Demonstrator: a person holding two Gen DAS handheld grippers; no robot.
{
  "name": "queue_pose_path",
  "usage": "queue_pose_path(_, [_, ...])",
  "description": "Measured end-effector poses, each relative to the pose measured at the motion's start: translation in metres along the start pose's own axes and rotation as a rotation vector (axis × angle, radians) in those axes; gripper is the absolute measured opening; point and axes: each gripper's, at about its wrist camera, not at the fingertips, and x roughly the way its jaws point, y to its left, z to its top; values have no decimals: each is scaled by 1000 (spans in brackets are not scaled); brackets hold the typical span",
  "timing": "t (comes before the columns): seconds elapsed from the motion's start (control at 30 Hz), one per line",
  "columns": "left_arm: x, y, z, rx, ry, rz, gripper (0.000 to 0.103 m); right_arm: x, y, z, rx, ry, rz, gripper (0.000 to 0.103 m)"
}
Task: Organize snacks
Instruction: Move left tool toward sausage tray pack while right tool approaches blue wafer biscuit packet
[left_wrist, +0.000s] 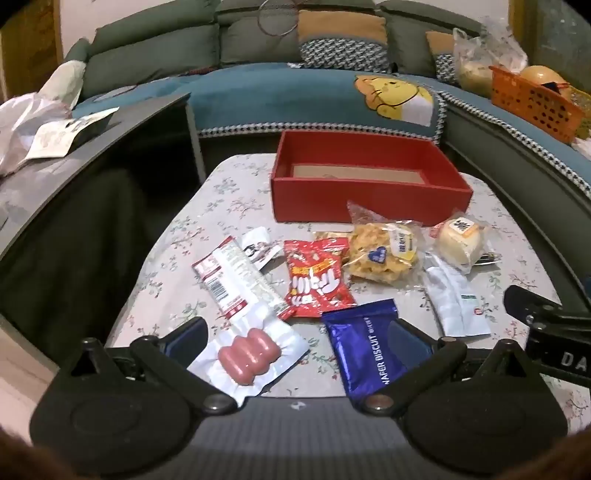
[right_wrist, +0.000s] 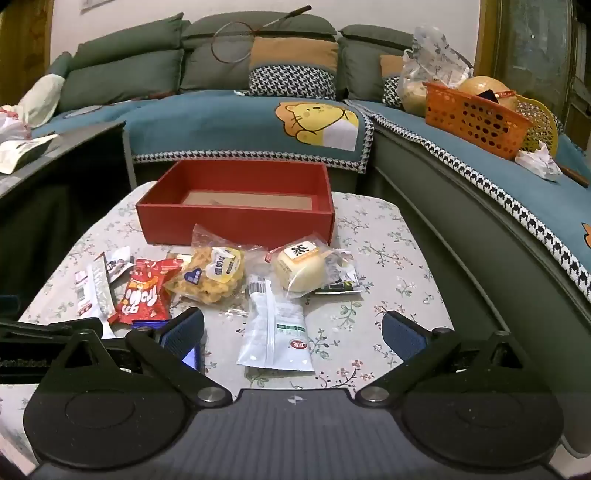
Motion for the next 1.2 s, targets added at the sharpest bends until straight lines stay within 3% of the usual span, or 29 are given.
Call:
queue_pose_path(0.17, [2, 3, -4, -13, 21, -6, 103, -3, 2, -2, -17, -9, -4, 103])
queue_pose_path(0.63, [24, 11, -6, -30, 106, 5, 103, 14, 14, -4, -56, 74, 9, 103])
queue_pose_path(1.2, [29, 10, -8, -31, 124, -6, 103, 22, 17, -5, -55, 102, 12, 103])
